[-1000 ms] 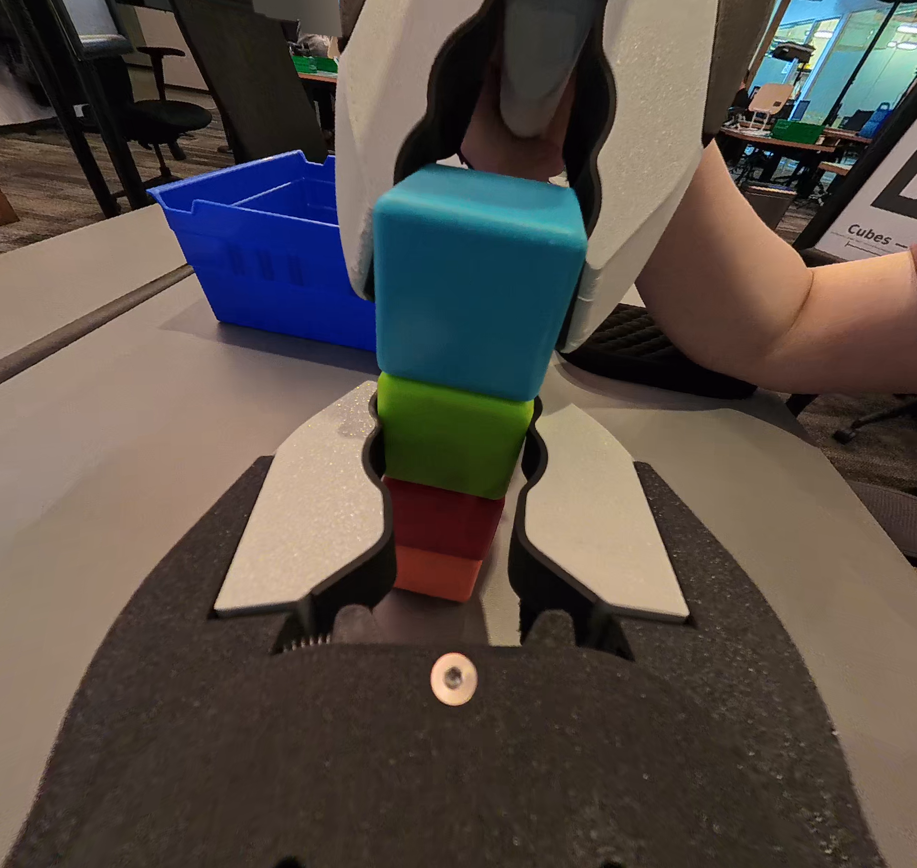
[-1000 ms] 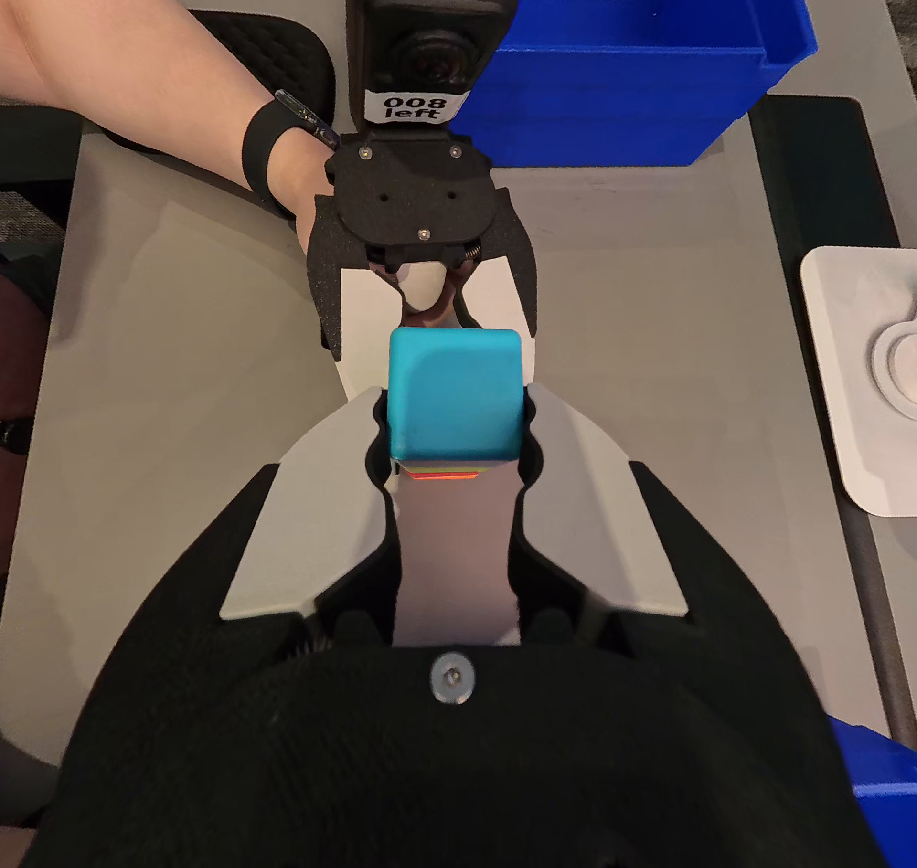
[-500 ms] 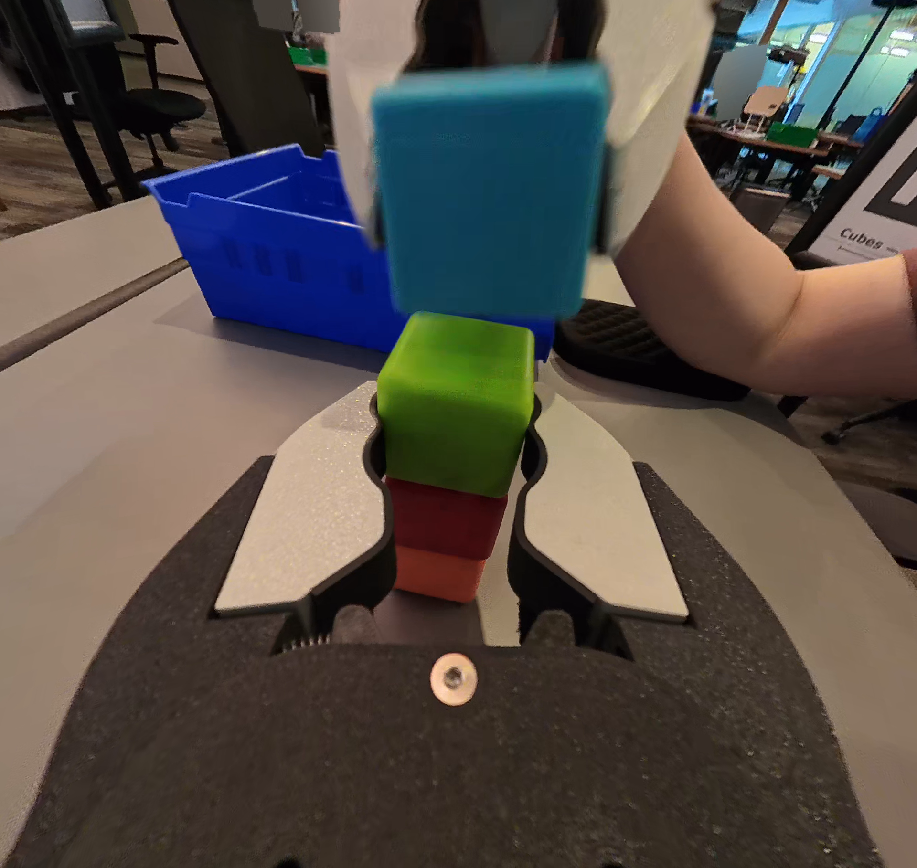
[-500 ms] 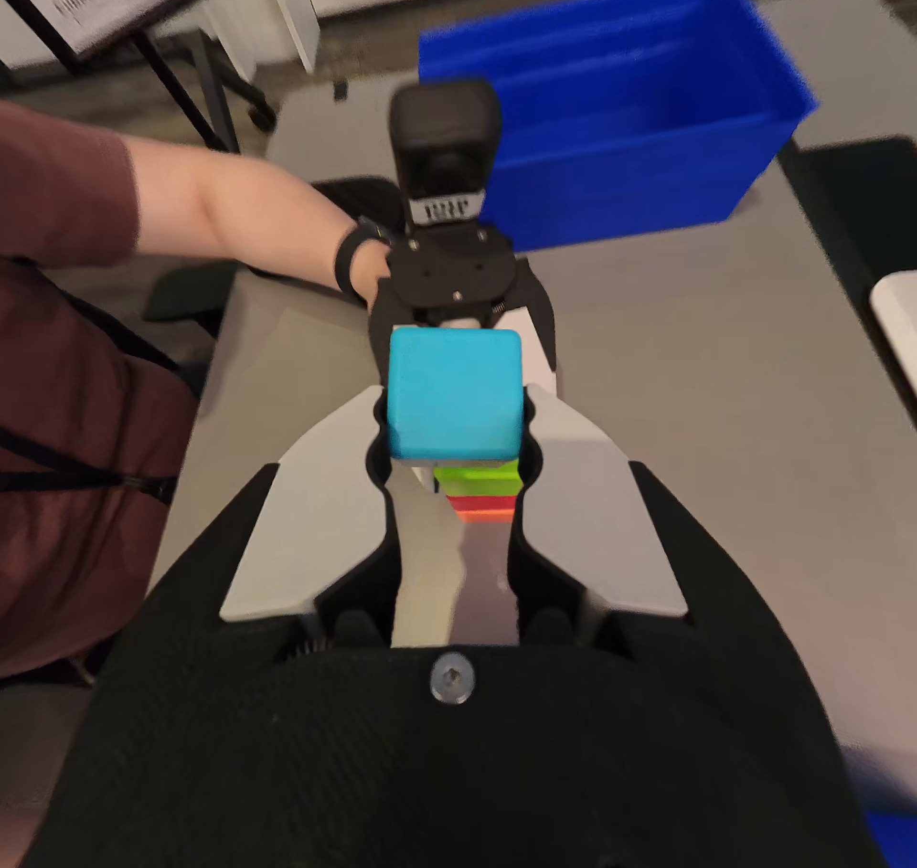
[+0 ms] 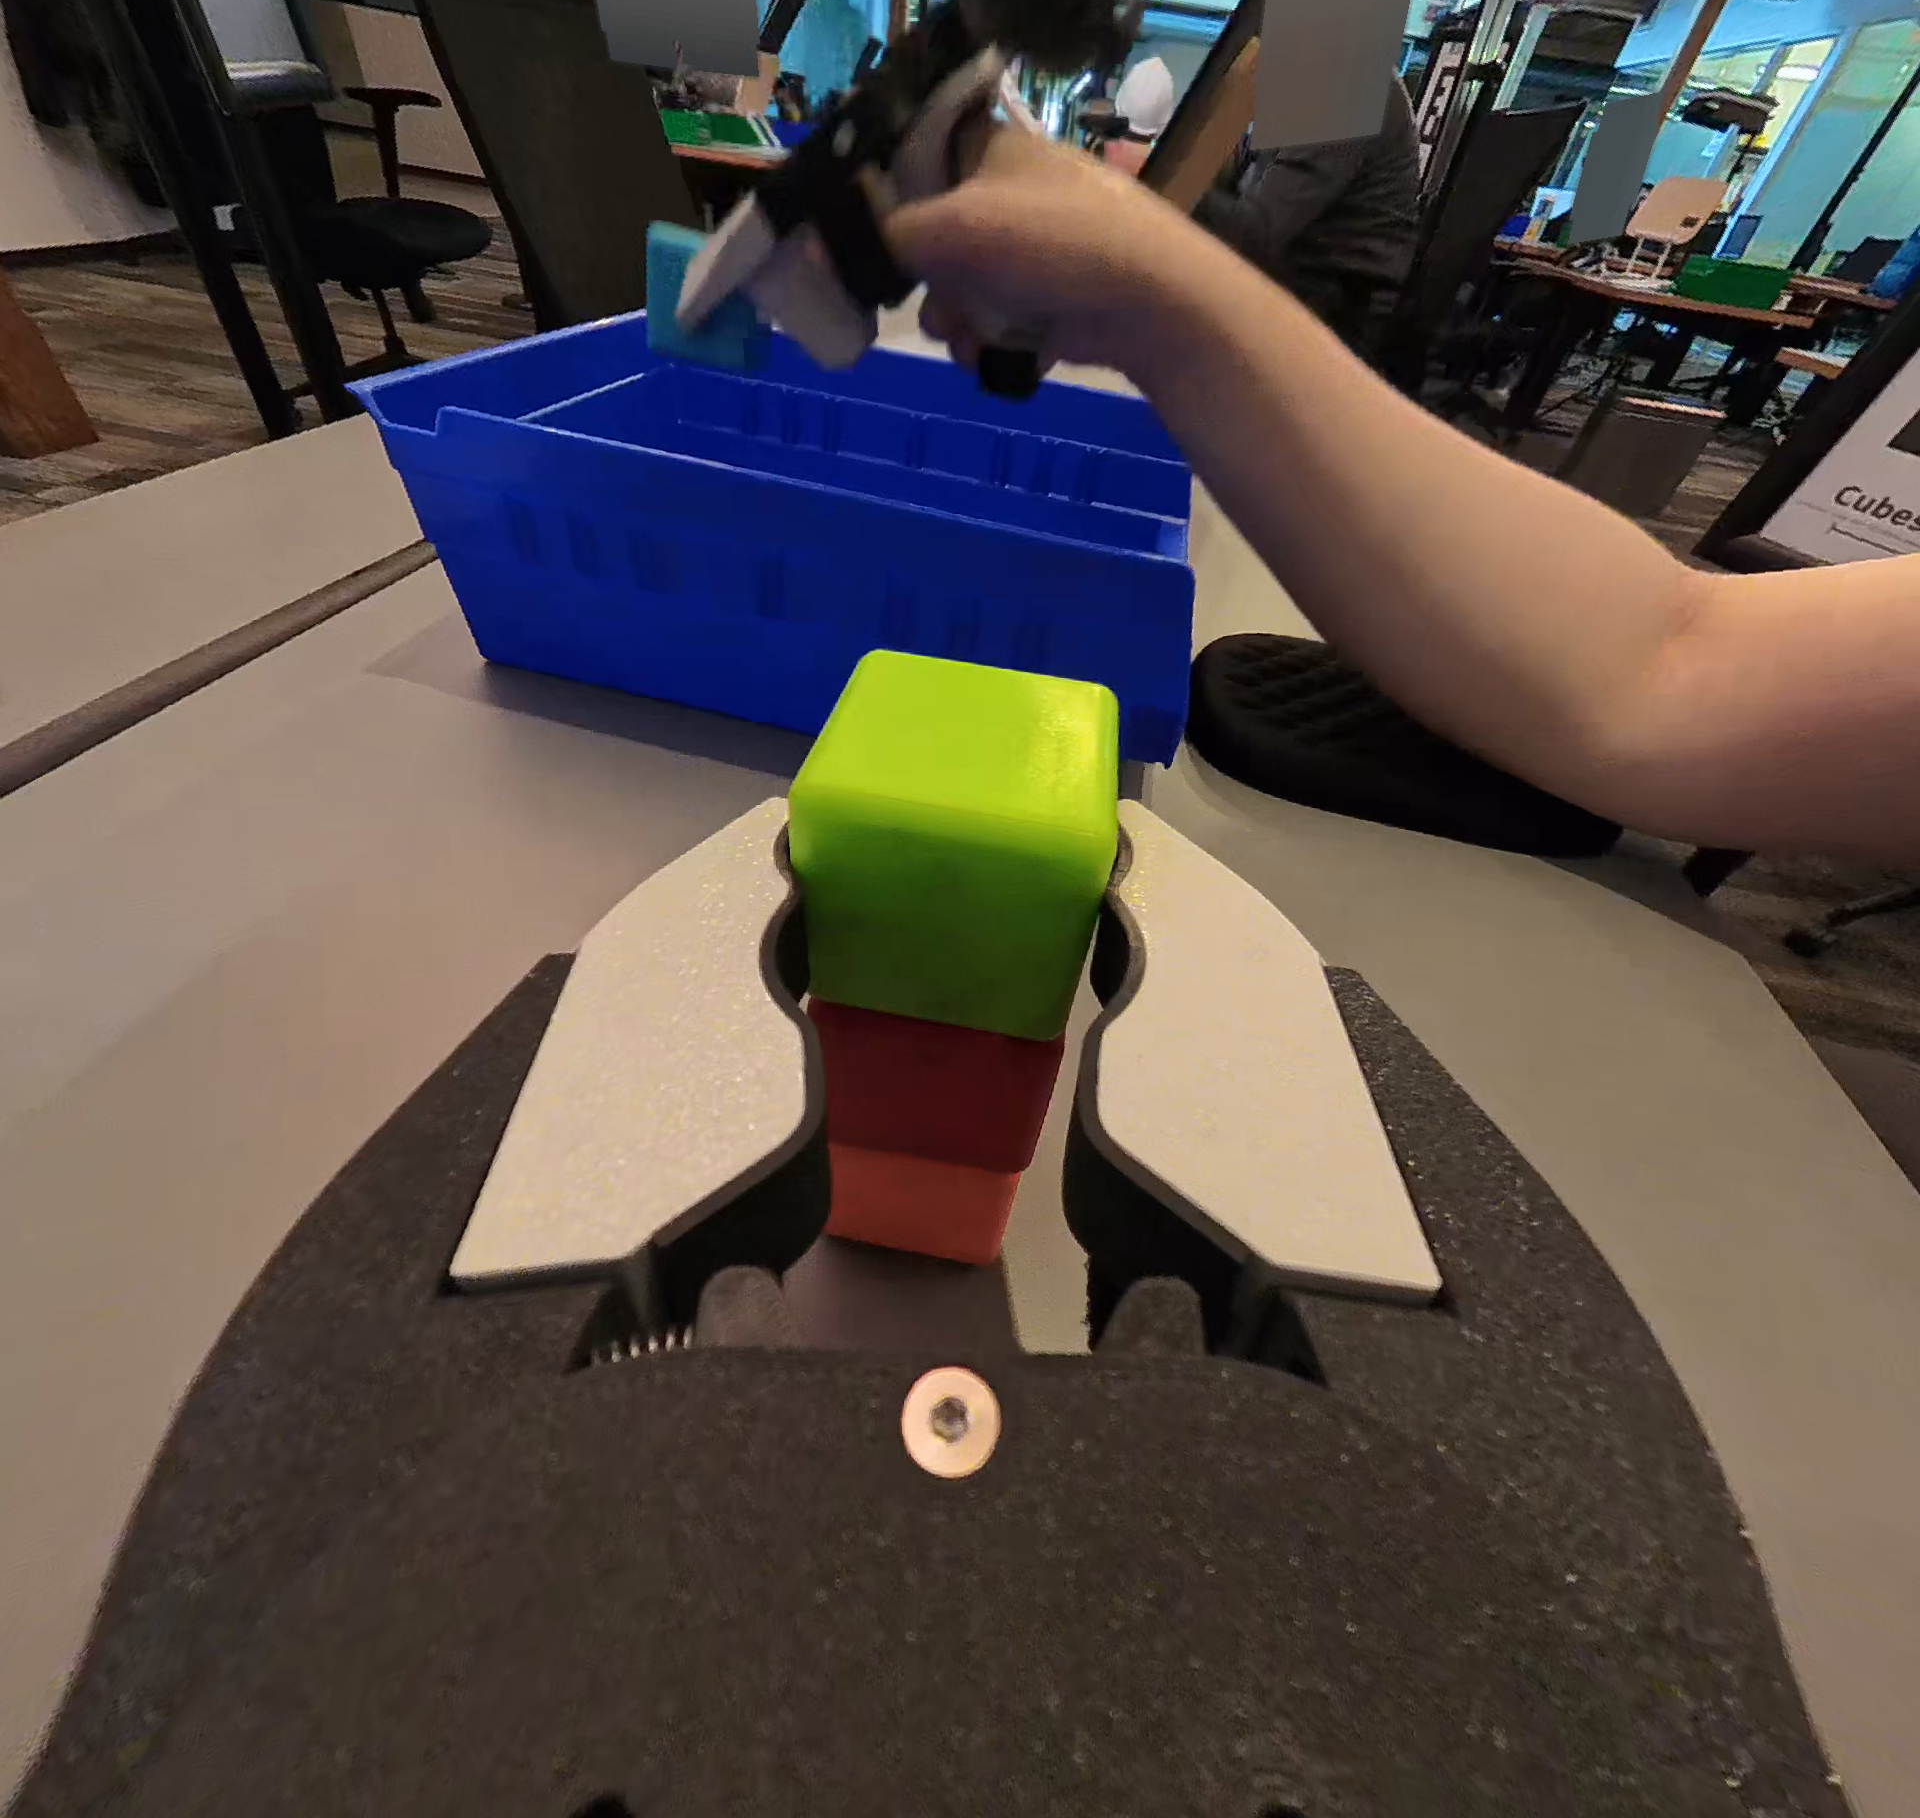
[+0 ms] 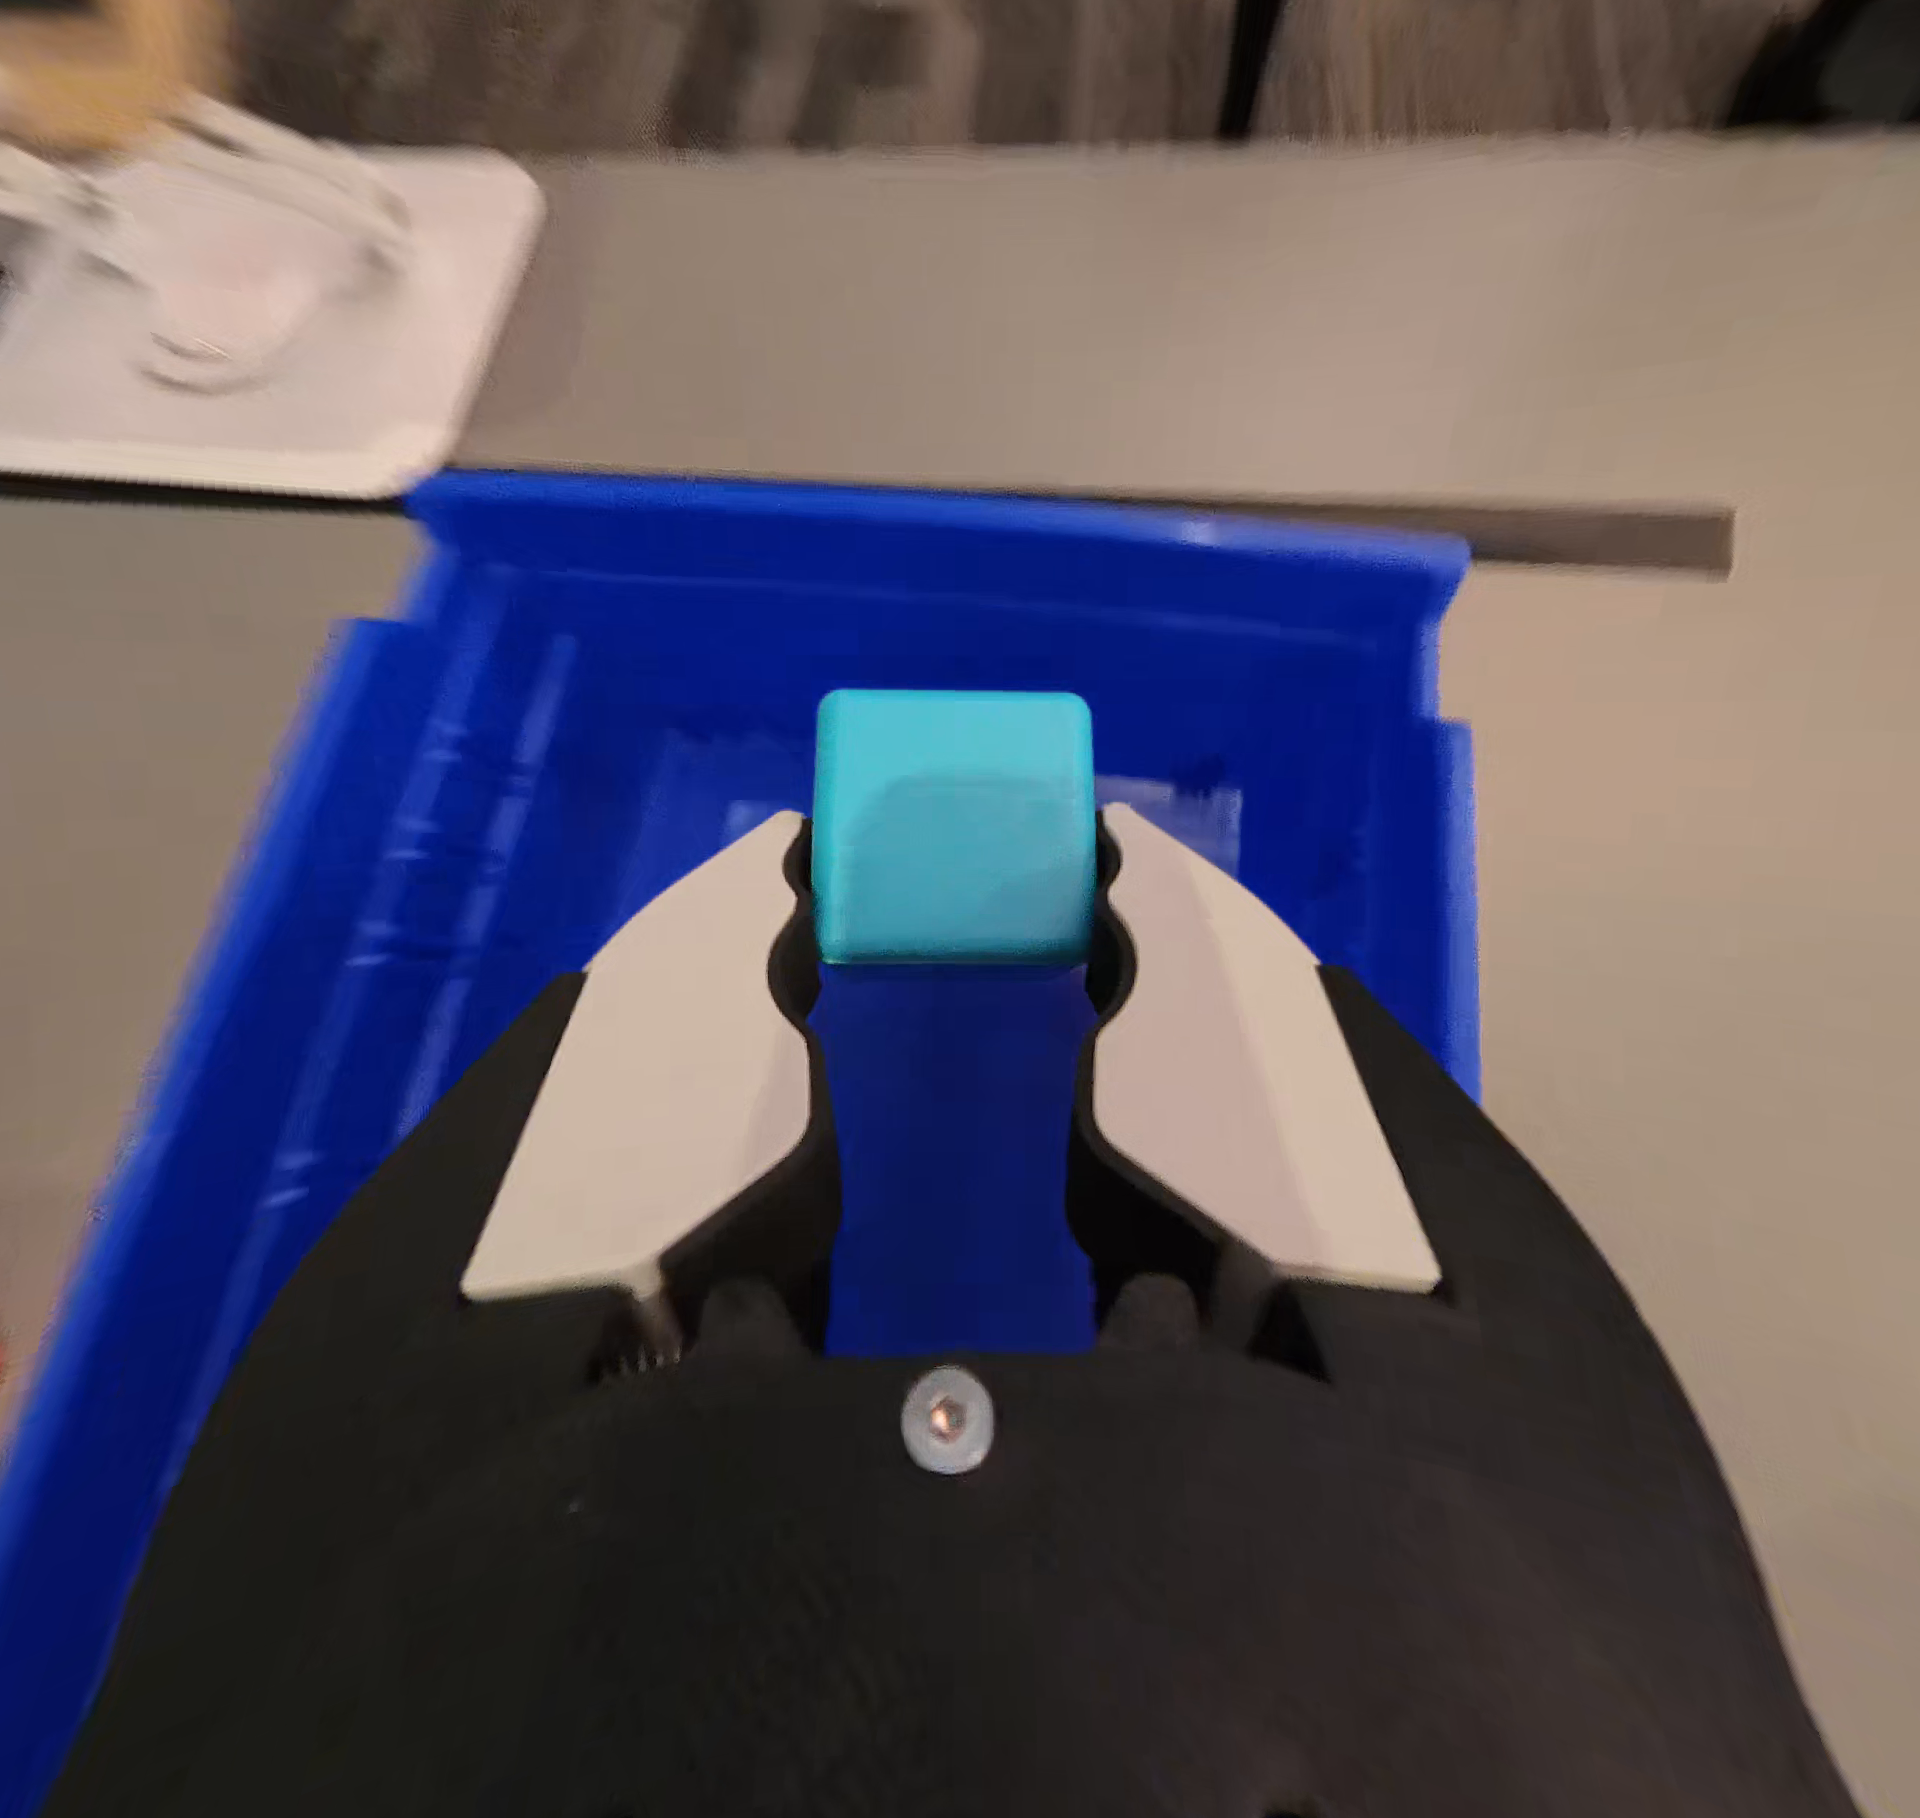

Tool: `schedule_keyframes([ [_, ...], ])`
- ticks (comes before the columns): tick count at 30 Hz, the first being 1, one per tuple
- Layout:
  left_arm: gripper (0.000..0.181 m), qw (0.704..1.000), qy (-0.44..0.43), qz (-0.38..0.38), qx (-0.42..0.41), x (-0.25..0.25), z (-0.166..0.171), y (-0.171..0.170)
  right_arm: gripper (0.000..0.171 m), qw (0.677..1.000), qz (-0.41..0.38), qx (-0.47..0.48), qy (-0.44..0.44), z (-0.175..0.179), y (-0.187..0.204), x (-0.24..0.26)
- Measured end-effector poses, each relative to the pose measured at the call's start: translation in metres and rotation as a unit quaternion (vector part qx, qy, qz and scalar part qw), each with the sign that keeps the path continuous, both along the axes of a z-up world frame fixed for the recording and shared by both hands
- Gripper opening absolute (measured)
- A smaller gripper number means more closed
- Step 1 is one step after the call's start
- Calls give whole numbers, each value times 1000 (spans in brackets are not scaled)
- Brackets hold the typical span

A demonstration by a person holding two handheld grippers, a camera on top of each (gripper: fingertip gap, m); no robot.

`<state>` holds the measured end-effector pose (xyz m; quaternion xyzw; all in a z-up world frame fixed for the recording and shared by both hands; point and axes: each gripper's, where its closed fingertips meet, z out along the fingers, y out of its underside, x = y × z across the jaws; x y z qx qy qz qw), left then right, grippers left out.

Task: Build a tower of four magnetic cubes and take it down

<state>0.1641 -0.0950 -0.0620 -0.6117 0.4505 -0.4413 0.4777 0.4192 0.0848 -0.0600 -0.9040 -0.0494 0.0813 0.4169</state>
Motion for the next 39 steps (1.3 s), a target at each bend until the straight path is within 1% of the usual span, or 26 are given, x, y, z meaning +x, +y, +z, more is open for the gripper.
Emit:
schedule_keyframes([
  [2, 52, 1000, 4, 4, 9, 0, 0, 0, 51, 999, -17, -43, -11, -34, 5, 12],
  [4, 52, 1000, 6, 9, 20, -1, -1, 0, 51, 998, -29, -56, -26, -51, 8, 20],
  [6, 52, 1000, 5, 8, 22, -1, -1, 1, 51, 997, -33, -64, -41, -62, 9, 22],
  [10, 52, 1000, 3, 8, 22, -2, -1, 2, 51, 990, -66, -79, -97, -75, 11, 33],
  [14, 52, 1000, 3, 12, 24, -3, -1, 3, 51, 985, -79, -100, -112, -89, 10, 37],
  [15, 52, 1000, 2, 12, 24, -3, -1, 3, 52, 985, -77, -105, -110, -91, 10, 37],
  [16, 52, 1000, 2, 12, 22, -3, -1, 3, 58, 986, -74, -108, -106, -91, 9, 35],
  [17, 52, 1000, 3, 13, 20, -3, 0, 3, 62, 987, -71, -107, -101, -90, 9, 34],
  [18, 58, 1000, 1, 17, 19, -4, 0, 4, 66, 987, -69, -103, -98, -86, 9, 32],
  [19, 69, 1000, -4, 18, 18, -4, 2, 4, 67, 988, -67, -98, -101, -81, 10, 31],
  [20, 76, 1000, -5, 16, 17, -4, 4, 3, 68, 988, -66, -90, -107, -74, 9, 31],
  [23, 83, 1000, 10, 21, 16, -9, 2, 5, 67, 991, -57, -56, -108, -45, 9, 26],
  [26, 83, 998, 53, 19, 9, -10, -15, 4, 67, 994, -26, 0, -101, -2, 6, 11],
  [28, 83, 996, 88, 20, 23, -9, -28, 4, 66, 994, 17, 51, -91, 33, 0, -10],
  [29, 83, 994, 104, 18, 33, -8, -33, 3, 65, 992, 56, 80, -79, 51, -6, -29],
  [31, 81, 990, 127, 17, 50, -6, -40, 2, 61, 976, 174, 125, -37, 83, -28, -81],
  [33, 74, 989, 137, 15, 56, -5, -44, 1, 60, 939, 313, 141, 11, 100, -63, -138],
  [34, 70, 989, 136, 15, 55, -5, -44, 0, 60, 912, 385, 139, 30, 104, -84, -165],
  [36, 69, 990, 133, 15, 50, -4, -45, 1, 60, 850, 511, 120, 46, 99, -126, -206],
  [37, 68, 990, 129, 18, 49, -5, -43, 2, 60, 823, 556, 114, 38, 93, -141, -220],
  [38, 67, 991, 124, 20, 47, -5, -42, 2, 61, 805, 583, 111, 24, 86, -150, -230],
  [39, 65, 992, 120, 21, 46, -5, -41, 3, 62, 795, 597, 105, 12, 79, -155, -239],
])
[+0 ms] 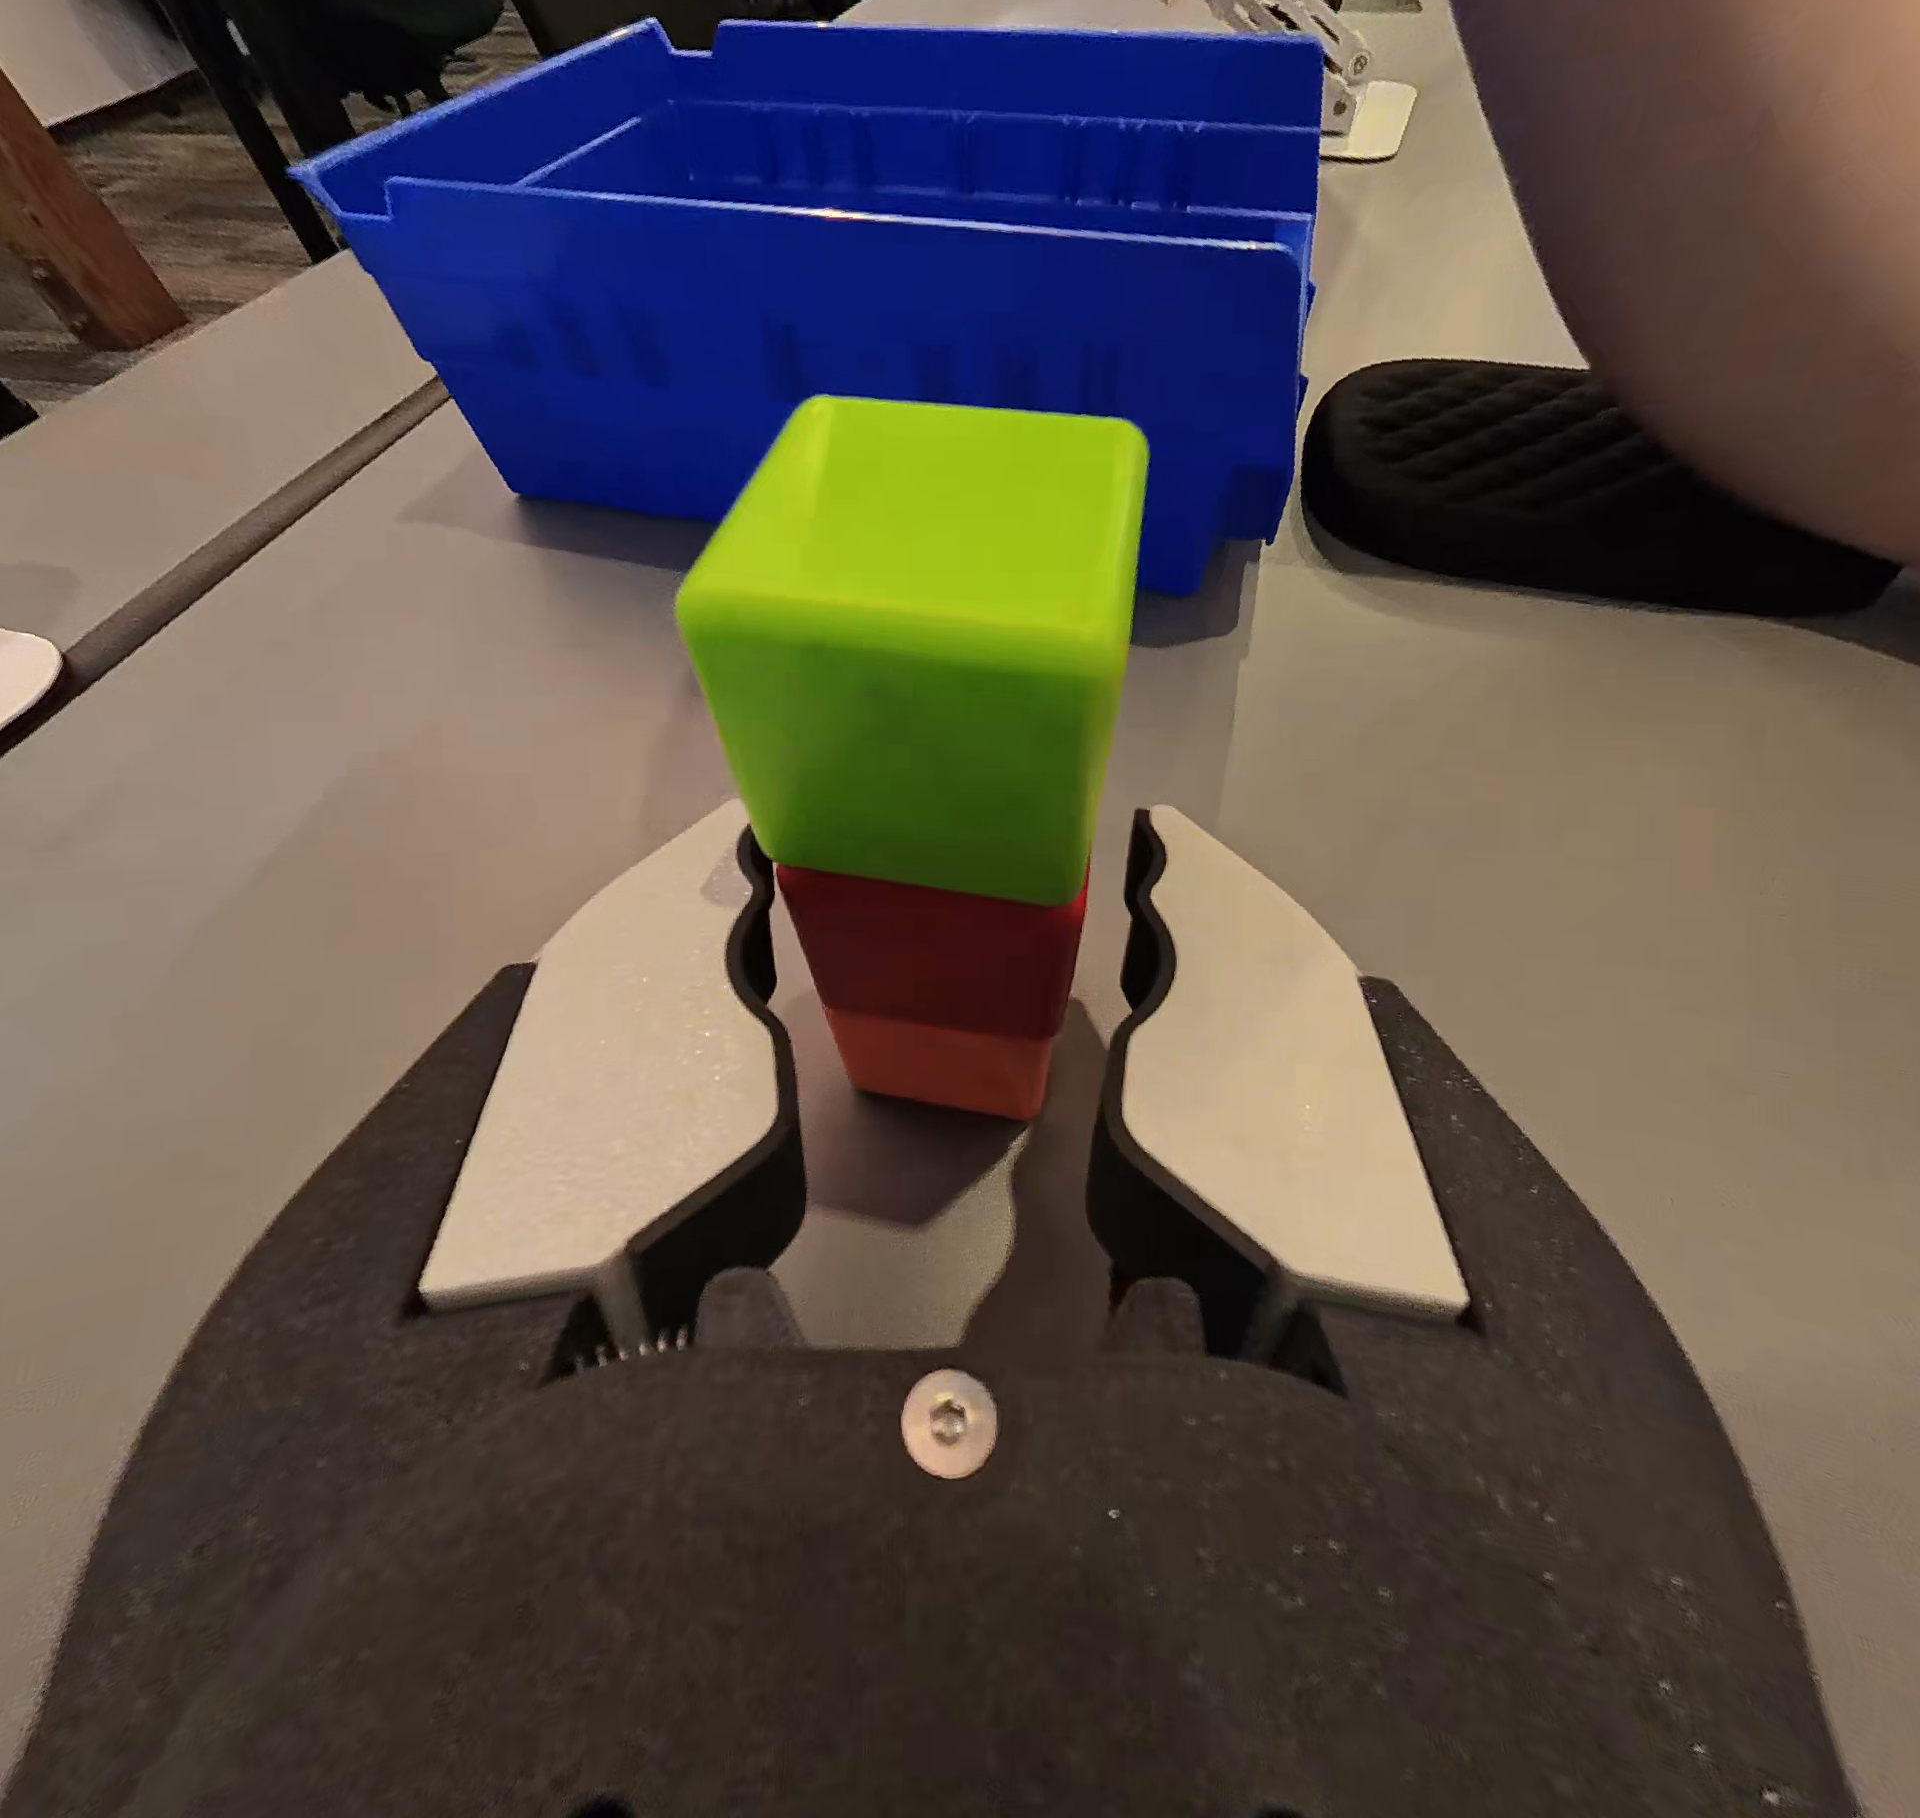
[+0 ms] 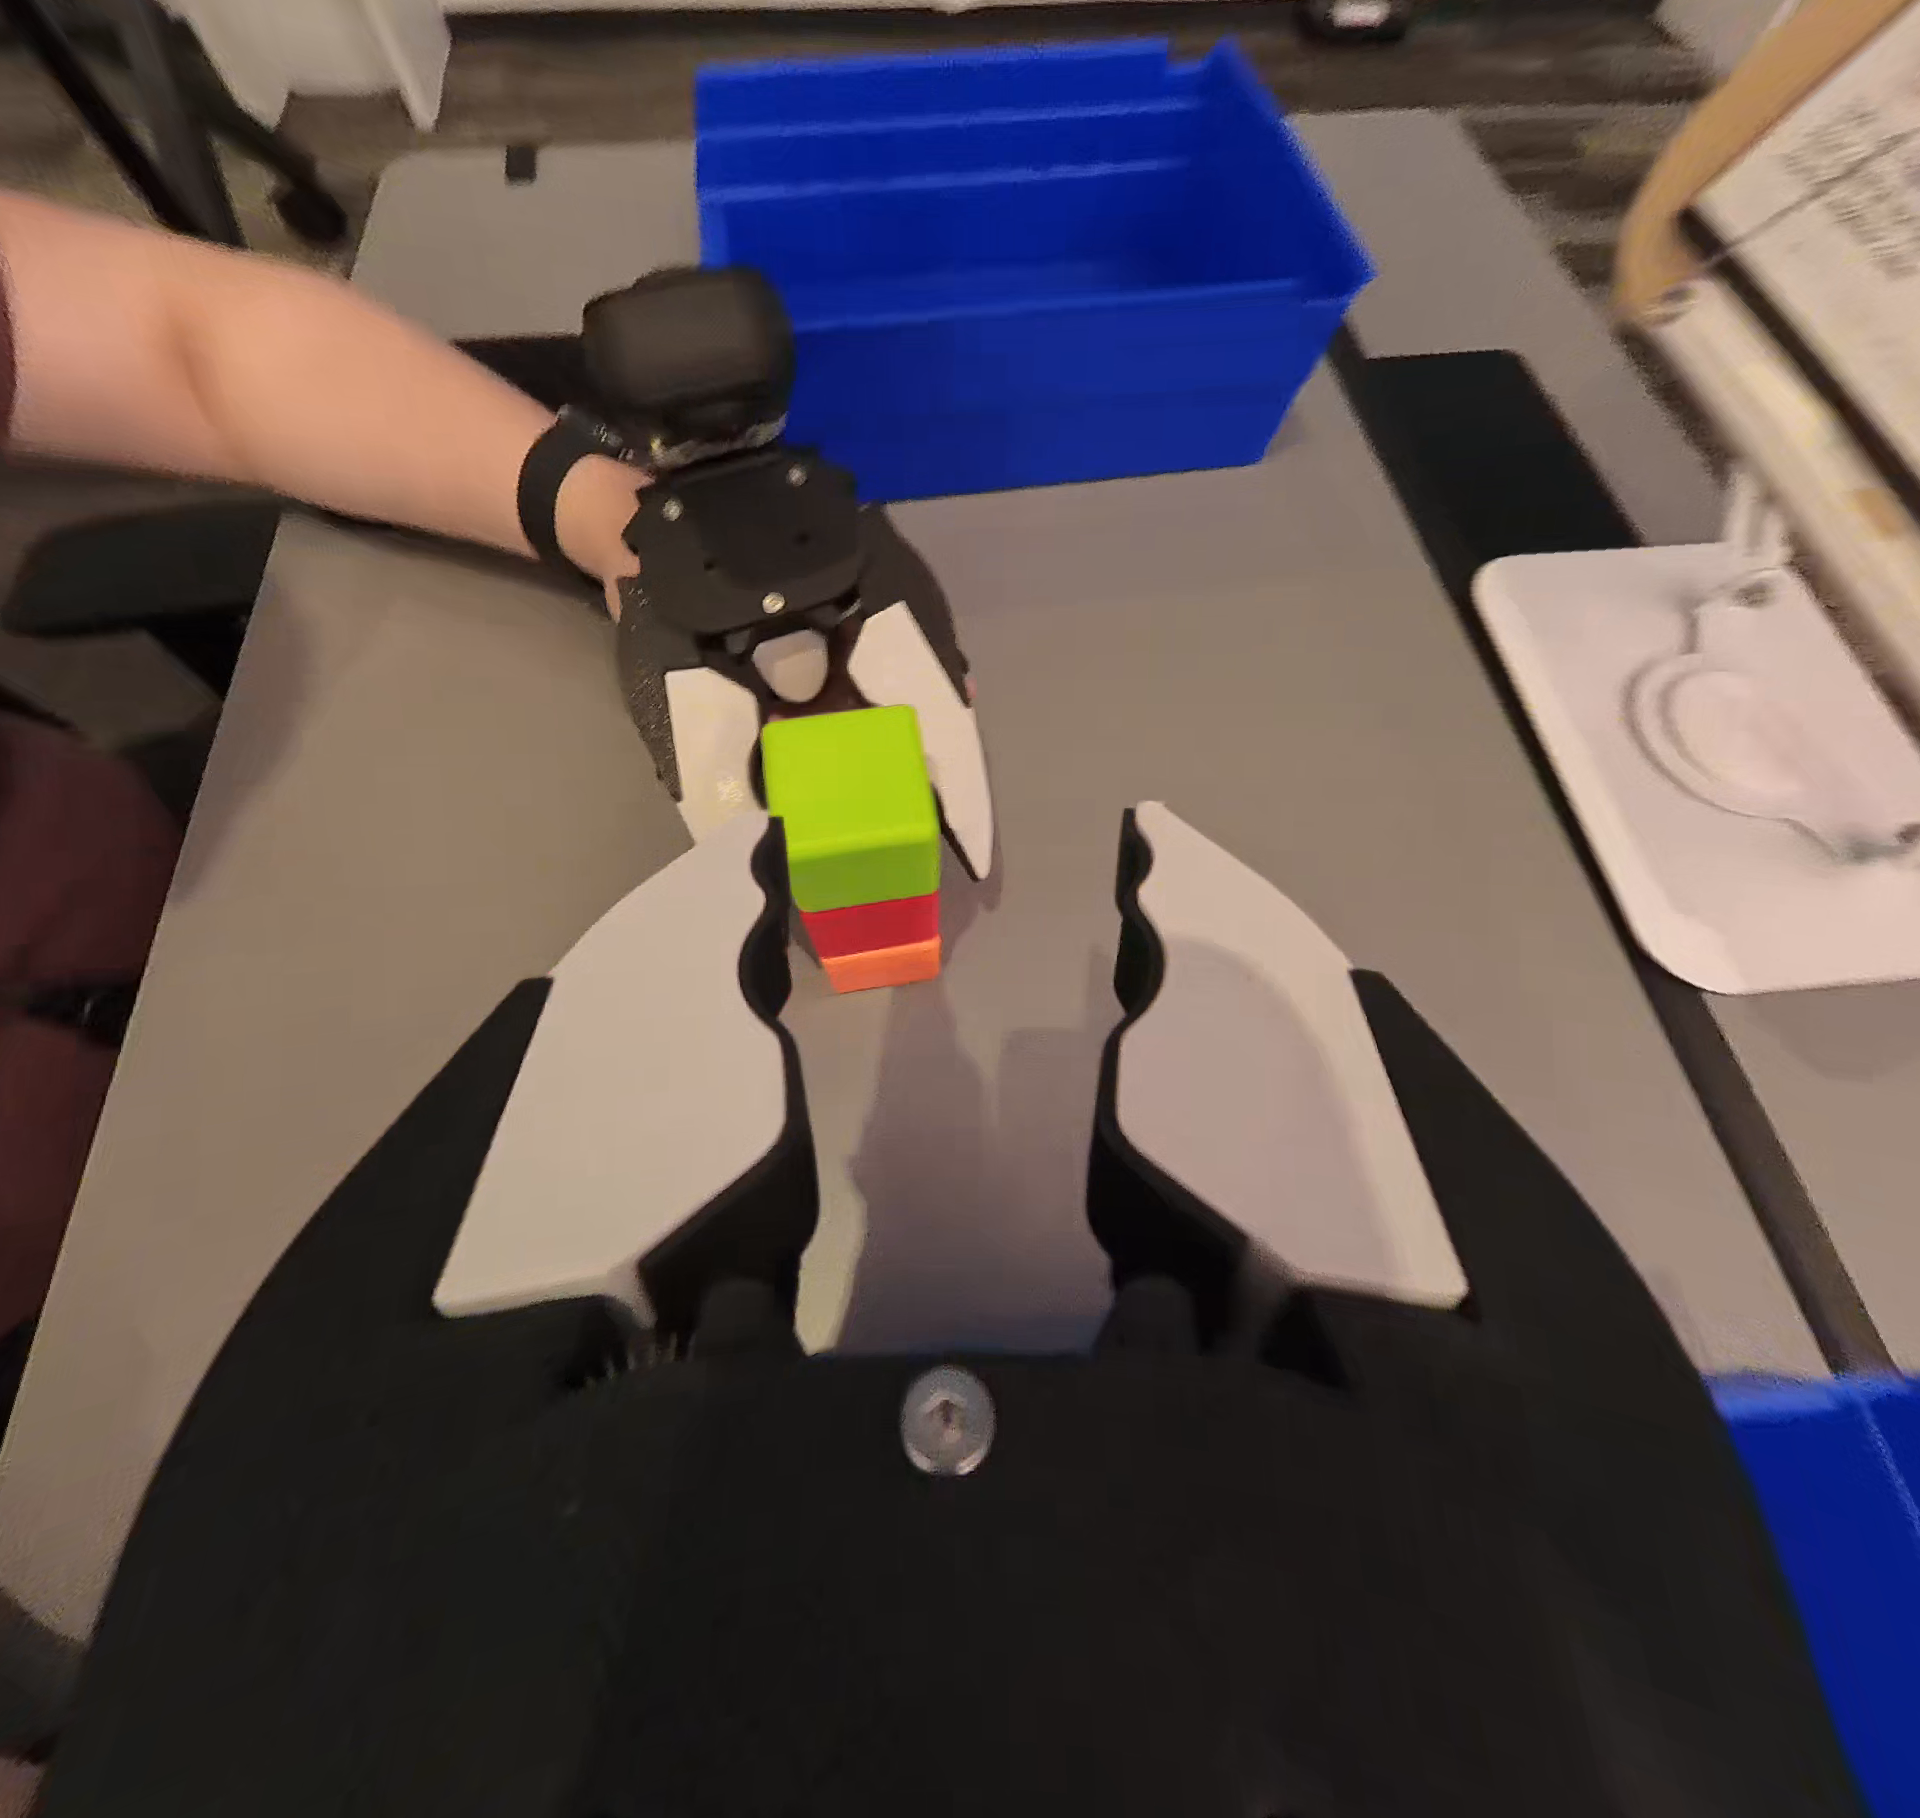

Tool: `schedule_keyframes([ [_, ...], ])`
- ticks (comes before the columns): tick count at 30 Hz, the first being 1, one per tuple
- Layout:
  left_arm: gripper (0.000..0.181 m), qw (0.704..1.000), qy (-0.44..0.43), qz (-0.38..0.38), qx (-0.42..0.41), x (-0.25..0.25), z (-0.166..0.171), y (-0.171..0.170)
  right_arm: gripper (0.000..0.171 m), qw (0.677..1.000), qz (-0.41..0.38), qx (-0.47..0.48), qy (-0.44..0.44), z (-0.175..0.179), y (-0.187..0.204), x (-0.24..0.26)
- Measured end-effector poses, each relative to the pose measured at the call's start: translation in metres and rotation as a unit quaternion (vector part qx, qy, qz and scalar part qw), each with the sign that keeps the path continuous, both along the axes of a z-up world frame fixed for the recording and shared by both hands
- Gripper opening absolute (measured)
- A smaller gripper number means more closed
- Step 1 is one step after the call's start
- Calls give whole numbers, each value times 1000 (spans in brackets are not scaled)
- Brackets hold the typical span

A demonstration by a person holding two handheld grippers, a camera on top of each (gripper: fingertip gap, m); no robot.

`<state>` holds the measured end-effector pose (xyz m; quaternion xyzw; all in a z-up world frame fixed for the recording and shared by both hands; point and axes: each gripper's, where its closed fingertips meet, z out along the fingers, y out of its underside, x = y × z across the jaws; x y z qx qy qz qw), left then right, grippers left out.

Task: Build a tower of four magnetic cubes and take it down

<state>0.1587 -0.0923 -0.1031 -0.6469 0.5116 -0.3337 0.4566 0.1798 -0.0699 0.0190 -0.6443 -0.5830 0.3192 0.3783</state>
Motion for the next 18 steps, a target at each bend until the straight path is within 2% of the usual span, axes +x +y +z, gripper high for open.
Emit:
schedule_keyframes([
  [3, 52, 1000, -1, 0, -5, -1, 0, 1, 69, 998, 38, 9, -55, -27, -11, -22],
  [7, 51, 1000, -1, -5, -11, -1, 0, 1, 74, 991, 50, 18, -122, -59, -13, -39],
  [10, 51, 1000, 0, -7, -11, -1, 0, 1, 74, 987, 60, 34, -144, -70, -16, -47],
  [16, 51, 1000, 0, -8, -13, -1, 0, 1, 51, 977, 62, 70, -190, -76, -20, -49],
  [18, 51, 1000, 0, -8, -13, -1, 0, 1, 50, 976, 59, 74, -199, -75, -22, -50],
])
